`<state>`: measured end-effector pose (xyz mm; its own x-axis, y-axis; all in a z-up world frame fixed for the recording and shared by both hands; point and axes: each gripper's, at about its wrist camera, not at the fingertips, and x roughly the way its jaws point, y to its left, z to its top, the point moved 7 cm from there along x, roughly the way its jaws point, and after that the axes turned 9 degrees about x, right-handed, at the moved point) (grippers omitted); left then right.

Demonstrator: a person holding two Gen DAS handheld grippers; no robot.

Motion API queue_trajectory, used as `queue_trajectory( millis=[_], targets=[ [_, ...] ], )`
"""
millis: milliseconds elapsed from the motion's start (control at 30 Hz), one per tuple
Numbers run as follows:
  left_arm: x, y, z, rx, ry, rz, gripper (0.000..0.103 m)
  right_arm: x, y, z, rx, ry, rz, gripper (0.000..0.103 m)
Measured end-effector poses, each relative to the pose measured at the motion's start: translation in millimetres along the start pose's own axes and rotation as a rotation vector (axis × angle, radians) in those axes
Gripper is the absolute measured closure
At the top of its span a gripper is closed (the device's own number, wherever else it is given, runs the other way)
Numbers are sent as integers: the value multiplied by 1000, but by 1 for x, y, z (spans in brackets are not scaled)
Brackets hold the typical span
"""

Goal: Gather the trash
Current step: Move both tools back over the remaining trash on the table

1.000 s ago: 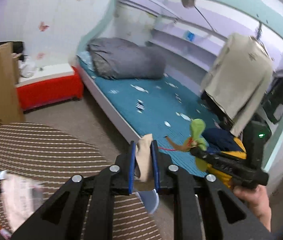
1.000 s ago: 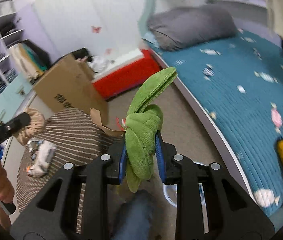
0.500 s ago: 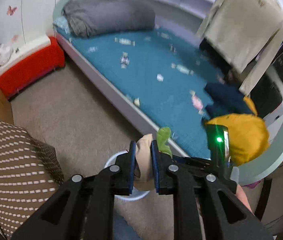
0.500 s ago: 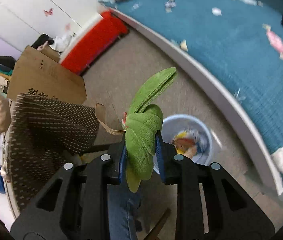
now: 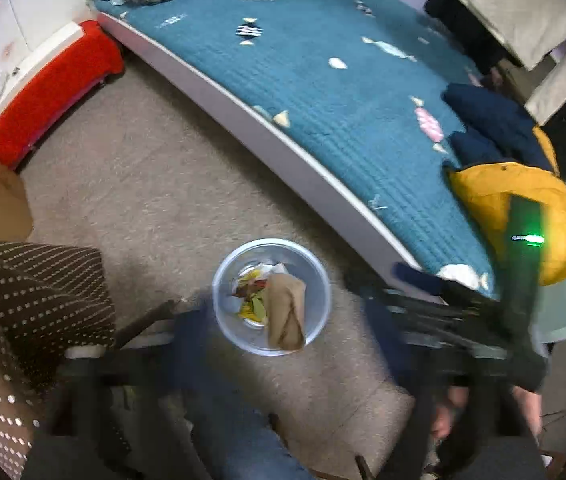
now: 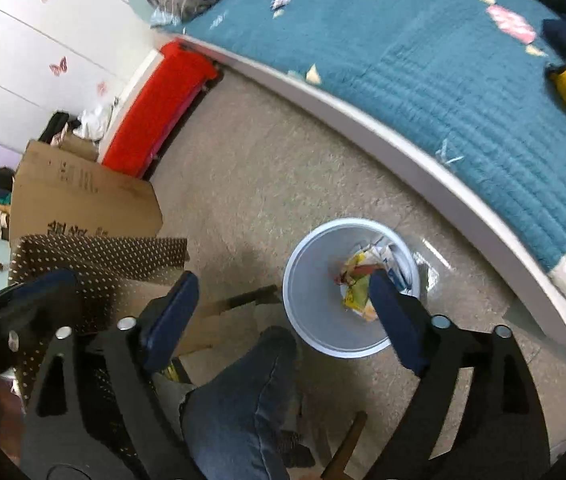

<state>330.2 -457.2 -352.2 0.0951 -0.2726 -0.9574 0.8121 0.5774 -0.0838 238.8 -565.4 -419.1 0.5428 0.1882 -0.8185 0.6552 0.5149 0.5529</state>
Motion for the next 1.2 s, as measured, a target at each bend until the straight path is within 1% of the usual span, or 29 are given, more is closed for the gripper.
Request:
queue_trajectory(
  millis=[33,67,133,200,300,400,500,633,800,933,1200],
  targets=[
    [-4,2,0,-2,-20,13,14,-8,-1,0,1,-19,0,11],
    [-7,2,0,-5,-22,15,14,-14,-1,0,2,-32,-2,7],
    [-14,7,-2,-23,-25,24,14,-23,0,0,2,-59,-3,7],
    [-23,10,-3,-31,-47,33,14,-30,3,-3,-8,-80,-4,6],
    [-47,12,-10,-31,-102,46,14,-41,11,-8,-33,-105,-25,6],
    [-73,12,-16,-28,-161,50,14,-52,21,-10,-43,-135,-25,6],
    [-97,13,-22,-40,-214,49,14,-69,36,-16,-56,-161,13,6],
    [-137,15,-31,-56,-304,49,14,-96,63,-22,-93,-204,45,6],
    [-182,17,-44,-53,-405,62,14,-126,105,-31,-167,-246,82,6],
    [-214,24,-58,-65,-468,58,13,-144,140,-43,-220,-272,111,6],
    [-263,53,-90,-106,-564,100,13,-172,204,-70,-327,-311,165,6]
  ],
)
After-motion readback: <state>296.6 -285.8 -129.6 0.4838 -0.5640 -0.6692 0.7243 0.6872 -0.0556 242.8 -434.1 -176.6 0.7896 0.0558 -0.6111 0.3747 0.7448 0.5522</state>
